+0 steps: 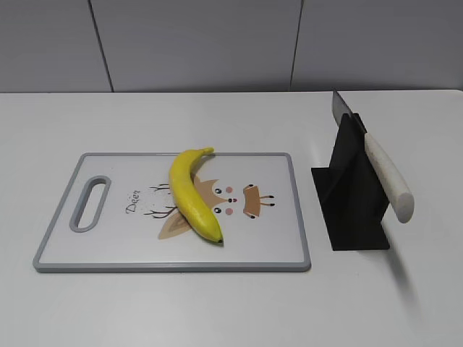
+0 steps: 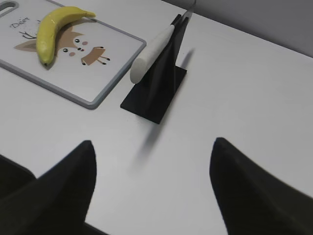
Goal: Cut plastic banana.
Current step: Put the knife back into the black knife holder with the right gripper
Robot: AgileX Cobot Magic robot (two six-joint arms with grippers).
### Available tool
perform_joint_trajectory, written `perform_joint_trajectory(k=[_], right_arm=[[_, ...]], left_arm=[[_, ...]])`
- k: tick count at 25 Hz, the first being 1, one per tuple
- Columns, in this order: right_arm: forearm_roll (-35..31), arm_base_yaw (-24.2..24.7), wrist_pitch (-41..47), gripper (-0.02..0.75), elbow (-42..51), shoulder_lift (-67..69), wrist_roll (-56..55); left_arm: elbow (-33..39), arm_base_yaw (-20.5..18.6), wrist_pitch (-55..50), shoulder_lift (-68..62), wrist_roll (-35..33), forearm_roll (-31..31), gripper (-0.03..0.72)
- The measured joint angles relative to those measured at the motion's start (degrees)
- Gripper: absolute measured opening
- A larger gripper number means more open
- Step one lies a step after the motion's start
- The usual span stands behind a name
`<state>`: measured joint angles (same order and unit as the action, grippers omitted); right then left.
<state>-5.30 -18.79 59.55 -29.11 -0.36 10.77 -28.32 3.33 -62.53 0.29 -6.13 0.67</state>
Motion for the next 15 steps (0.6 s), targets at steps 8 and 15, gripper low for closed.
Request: perform_joint_trajectory(k=[8, 15], right_arm=[[0.0, 9.7, 0.0, 0.564, 0.0, 0.0, 0.0], [0.0, 16.6, 0.0, 0.564, 0.0, 0.0, 0.0]], left_arm=[[0.0, 0.0, 0.0, 0.0, 0.0, 0.0, 0.573], [0.0, 0.0, 0.0, 0.0, 0.0, 0.0, 0.573]])
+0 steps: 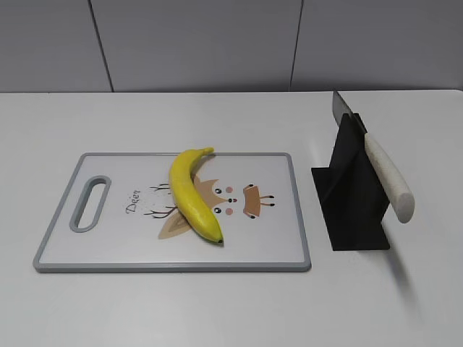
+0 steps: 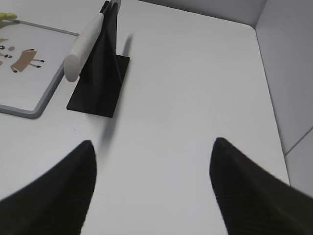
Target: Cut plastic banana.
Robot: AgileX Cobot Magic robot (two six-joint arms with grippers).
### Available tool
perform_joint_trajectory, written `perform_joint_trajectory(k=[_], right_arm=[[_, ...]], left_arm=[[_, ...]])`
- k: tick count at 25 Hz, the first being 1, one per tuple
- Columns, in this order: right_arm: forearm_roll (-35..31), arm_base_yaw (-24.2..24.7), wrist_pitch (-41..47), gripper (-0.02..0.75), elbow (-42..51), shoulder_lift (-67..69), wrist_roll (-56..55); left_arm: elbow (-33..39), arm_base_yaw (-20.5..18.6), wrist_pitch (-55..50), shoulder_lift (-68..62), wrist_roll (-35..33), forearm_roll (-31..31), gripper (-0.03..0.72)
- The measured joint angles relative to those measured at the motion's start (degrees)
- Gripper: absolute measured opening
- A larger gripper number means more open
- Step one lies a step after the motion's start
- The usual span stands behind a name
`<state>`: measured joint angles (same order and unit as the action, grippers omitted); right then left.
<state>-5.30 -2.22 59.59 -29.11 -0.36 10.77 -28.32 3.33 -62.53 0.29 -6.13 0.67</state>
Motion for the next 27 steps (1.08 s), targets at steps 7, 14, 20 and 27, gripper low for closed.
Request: perform_joint_trajectory(k=[7, 14, 20, 27], right_arm=[[0.0, 0.1, 0.0, 0.564, 0.0, 0.0, 0.0], [0.0, 0.1, 0.0, 0.564, 0.0, 0.0, 0.0], [0.0, 0.1, 0.0, 0.564, 0.0, 0.0, 0.0], [0.0, 0.1, 0.0, 0.561, 0.0, 0.0, 0.0]], left_arm=[[0.0, 0.0, 0.0, 0.0, 0.0, 0.0, 0.573], [0.0, 0.0, 0.0, 0.0, 0.0, 0.0, 0.573], [0.0, 0.0, 0.0, 0.0, 0.0, 0.0, 0.573], [0.0, 0.0, 0.0, 0.0, 0.0, 0.0, 0.573]])
